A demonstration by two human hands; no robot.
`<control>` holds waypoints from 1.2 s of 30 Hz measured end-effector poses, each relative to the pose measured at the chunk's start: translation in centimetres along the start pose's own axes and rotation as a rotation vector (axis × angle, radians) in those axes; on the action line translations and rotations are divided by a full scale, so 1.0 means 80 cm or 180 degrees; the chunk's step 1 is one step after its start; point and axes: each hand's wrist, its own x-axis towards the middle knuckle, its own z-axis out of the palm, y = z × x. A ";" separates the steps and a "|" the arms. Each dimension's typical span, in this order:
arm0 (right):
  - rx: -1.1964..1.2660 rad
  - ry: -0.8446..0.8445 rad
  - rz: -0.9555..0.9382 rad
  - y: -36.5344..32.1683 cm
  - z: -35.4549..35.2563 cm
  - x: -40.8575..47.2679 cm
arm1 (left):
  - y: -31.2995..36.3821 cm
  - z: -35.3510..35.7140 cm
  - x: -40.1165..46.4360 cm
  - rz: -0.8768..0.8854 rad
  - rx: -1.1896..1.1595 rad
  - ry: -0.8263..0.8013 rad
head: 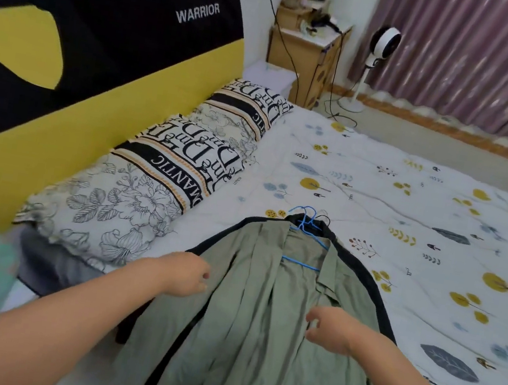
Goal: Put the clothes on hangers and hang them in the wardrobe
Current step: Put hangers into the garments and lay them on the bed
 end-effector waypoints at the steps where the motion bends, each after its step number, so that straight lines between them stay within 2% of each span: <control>1: -0.0062 0.0010 -0.0036 -0.006 -0.001 -0.008 | -0.004 0.001 -0.016 -0.0066 -0.0024 0.0002; 10: -0.0726 0.0119 -0.0704 -0.039 -0.020 -0.062 | -0.013 0.038 -0.145 -0.0951 -0.0470 0.0312; 20: -0.1558 0.0222 -0.1594 -0.084 -0.006 -0.116 | 0.053 0.134 -0.281 -0.1706 -0.1169 0.0268; 29: -0.2073 0.0269 -0.2513 -0.227 0.065 -0.191 | 0.058 0.211 -0.445 -0.2532 -0.1586 0.0472; 36: -0.2480 0.0107 -0.3240 -0.365 0.177 -0.280 | 0.041 0.322 -0.608 -0.3159 -0.2067 0.0479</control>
